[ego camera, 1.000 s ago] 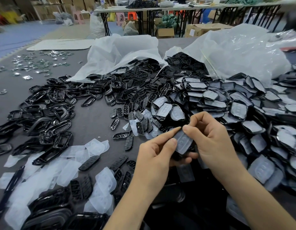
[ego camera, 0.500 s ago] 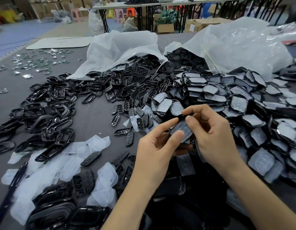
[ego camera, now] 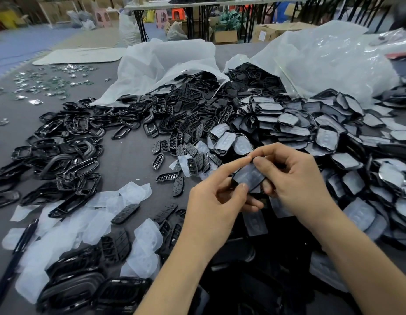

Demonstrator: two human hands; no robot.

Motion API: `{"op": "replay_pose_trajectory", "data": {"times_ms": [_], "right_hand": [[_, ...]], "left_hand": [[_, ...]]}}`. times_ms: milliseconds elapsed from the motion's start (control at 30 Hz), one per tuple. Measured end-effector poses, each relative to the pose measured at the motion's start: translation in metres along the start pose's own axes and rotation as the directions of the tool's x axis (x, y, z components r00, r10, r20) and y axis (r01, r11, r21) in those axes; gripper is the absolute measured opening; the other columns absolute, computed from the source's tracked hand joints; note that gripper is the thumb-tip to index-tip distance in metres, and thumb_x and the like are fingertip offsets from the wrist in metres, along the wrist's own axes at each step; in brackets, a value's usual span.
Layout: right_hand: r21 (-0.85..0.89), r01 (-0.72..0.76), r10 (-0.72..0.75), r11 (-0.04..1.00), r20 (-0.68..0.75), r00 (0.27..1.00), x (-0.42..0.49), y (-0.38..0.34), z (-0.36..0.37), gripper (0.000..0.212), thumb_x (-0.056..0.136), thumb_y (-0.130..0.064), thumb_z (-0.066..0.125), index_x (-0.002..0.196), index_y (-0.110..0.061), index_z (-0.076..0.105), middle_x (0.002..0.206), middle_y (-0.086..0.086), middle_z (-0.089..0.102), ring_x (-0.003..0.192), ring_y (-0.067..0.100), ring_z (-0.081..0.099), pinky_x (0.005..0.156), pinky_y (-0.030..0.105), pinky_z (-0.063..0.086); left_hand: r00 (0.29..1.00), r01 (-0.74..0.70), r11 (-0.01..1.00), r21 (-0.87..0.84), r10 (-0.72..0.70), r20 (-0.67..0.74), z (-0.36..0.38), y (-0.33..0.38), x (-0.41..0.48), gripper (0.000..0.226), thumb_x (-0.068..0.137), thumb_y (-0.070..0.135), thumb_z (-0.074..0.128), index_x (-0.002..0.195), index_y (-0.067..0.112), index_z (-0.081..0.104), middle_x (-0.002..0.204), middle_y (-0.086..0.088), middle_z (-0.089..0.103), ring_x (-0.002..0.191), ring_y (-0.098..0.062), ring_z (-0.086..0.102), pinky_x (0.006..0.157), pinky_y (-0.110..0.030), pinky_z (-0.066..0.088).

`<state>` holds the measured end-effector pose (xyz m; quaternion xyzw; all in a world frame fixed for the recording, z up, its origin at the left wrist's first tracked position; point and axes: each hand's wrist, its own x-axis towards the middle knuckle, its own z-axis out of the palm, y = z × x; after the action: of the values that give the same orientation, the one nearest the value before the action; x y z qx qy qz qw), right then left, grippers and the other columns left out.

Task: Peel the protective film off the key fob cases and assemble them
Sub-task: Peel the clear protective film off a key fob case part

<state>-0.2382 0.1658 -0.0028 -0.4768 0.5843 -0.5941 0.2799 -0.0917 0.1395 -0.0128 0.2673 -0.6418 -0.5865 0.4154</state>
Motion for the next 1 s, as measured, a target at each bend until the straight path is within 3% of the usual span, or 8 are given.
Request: {"op": "replay_pose_trajectory", "data": {"times_ms": [67,167,367,600,700,833,933,1000], "right_hand": [[0.036,-0.056,0.057,0.998,-0.026,0.998,0.001,0.0,-0.001,0.018,0.091,-0.002,0.059,0.082,-0.015,0.068,0.052,0.002,0.053,0.035,0.006,0.041,0.038,0.015,0.034],[0.18,-0.174,0.19,0.968,-0.077,0.979,0.003,0.001,-0.003,0.018,0.091,-0.001,0.058,0.08,-0.01,0.069,0.054,0.002,0.056,0.033,0.005,0.037,0.035,0.014,0.031],[0.35,-0.34,0.361,0.873,0.006,0.933,0.003,0.0,-0.005,0.019,0.09,0.002,0.056,0.076,-0.002,0.068,0.052,0.007,0.05,0.031,0.004,0.031,0.033,0.014,0.027],[0.177,-0.284,0.29,0.942,-0.011,0.957,0.003,-0.001,-0.01,0.016,0.089,-0.003,0.061,0.077,-0.008,0.071,0.049,0.003,0.055,0.034,0.006,0.04,0.036,0.016,0.034],[0.011,-0.196,0.195,0.981,0.029,0.98,0.002,-0.007,-0.014,0.007,0.088,-0.001,0.063,0.086,-0.004,0.07,0.044,0.001,0.054,0.035,0.008,0.046,0.038,0.017,0.039],[-0.025,-0.196,0.197,0.98,0.091,0.976,0.003,-0.013,-0.02,0.005,0.086,0.002,0.064,0.085,-0.002,0.068,0.053,0.007,0.059,0.035,0.01,0.051,0.038,0.017,0.041],[0.023,-0.217,0.214,0.976,0.109,0.971,0.002,-0.014,-0.02,0.007,0.083,-0.004,0.067,0.077,-0.004,0.068,0.054,0.011,0.059,0.036,0.011,0.051,0.039,0.017,0.041],[0.108,-0.226,0.212,0.968,0.126,0.969,0.002,-0.016,-0.02,0.015,0.075,-0.021,0.072,0.067,-0.008,0.069,0.051,0.009,0.058,0.036,0.012,0.051,0.039,0.018,0.043]], "left_hand": [[0.987,-0.156,0.947,0.279,0.158,0.015,-0.002,-0.001,-0.002,0.035,0.09,0.007,0.06,0.114,0.03,0.068,0.102,-0.001,0.072,0.08,-0.009,0.07,0.073,-0.026,0.058],[0.946,-0.309,0.841,0.443,0.322,0.049,-0.004,-0.004,0.0,0.028,0.084,0.009,0.069,0.11,0.018,0.072,0.13,-0.001,0.061,0.093,0.001,0.065,0.08,-0.009,0.049],[0.868,-0.446,0.718,0.534,0.493,0.062,-0.001,-0.01,0.002,0.026,0.083,0.006,0.069,0.107,0.015,0.073,0.118,0.002,0.068,0.105,-0.006,0.065,0.092,-0.023,0.051],[0.836,-0.488,0.647,0.585,0.54,0.1,-0.001,-0.012,0.004,0.02,0.087,0.013,0.062,0.104,0.014,0.074,0.111,0.002,0.07,0.106,-0.019,0.063,0.093,-0.027,0.05],[0.844,-0.483,0.664,0.571,0.527,0.1,-0.001,-0.013,0.003,0.02,0.086,0.013,0.062,0.102,0.012,0.074,0.11,0.003,0.07,0.113,-0.017,0.06,0.096,-0.03,0.05],[0.849,-0.484,0.68,0.551,0.518,0.106,0.004,-0.013,0.001,0.017,0.087,0.013,0.066,0.101,0.009,0.074,0.108,0.002,0.071,0.117,-0.013,0.058,0.1,-0.035,0.047],[0.902,-0.394,0.796,0.459,0.432,0.025,0.006,-0.008,0.002,0.017,0.085,0.009,0.064,0.099,0.011,0.074,0.103,0.003,0.072,0.104,-0.001,0.063,0.092,-0.017,0.047],[0.95,-0.26,0.92,0.292,0.298,-0.093,0.006,-0.002,0.002,0.015,0.083,0.015,0.067,0.095,0.021,0.075,0.094,0.008,0.073,0.089,0.004,0.065,0.08,-0.01,0.048]]}}
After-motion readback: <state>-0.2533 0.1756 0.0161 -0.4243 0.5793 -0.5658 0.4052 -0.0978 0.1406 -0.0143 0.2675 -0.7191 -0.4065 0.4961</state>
